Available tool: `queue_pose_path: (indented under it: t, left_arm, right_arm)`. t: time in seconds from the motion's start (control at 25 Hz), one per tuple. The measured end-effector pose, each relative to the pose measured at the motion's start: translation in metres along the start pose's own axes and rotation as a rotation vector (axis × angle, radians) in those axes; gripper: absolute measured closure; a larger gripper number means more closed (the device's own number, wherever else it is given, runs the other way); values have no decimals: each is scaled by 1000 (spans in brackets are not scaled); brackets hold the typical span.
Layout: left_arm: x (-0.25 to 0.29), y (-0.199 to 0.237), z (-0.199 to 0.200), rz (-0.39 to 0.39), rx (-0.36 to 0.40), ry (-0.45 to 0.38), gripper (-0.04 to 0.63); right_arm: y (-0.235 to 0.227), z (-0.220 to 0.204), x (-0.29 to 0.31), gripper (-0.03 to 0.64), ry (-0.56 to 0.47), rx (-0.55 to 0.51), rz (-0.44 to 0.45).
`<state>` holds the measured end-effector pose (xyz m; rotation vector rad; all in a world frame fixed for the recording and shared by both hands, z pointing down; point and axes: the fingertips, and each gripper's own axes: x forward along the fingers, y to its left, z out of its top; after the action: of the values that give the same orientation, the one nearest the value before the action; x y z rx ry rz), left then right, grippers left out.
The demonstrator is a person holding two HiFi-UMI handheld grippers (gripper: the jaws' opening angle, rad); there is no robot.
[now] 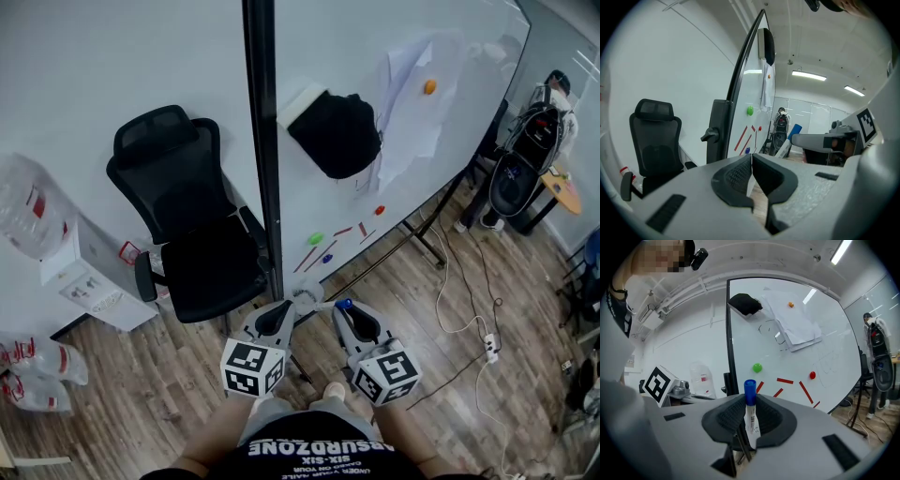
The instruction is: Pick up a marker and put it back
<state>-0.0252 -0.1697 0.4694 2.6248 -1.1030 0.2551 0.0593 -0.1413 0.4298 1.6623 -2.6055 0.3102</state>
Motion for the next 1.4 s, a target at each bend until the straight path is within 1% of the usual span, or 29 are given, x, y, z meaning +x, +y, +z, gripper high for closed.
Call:
queue_pose_path:
  t: [0.24, 0.52, 0.76, 1.4]
  left_arm:
    - [1, -5, -10, -7, 0, 21, 588]
    - [-1, -8, -17, -12, 1, 39, 588]
    - [-1, -9, -28, -12, 0, 63, 588]
    - [8, -12, -34, -26, -6, 82, 588]
  right_arm:
    - [2, -11, 1, 555, 30, 2, 5]
    - [6, -46, 8, 555, 138, 11, 18]
    - [7, -69, 10, 555, 191, 9, 21]
    - [3, -70, 12, 555, 192, 10, 24]
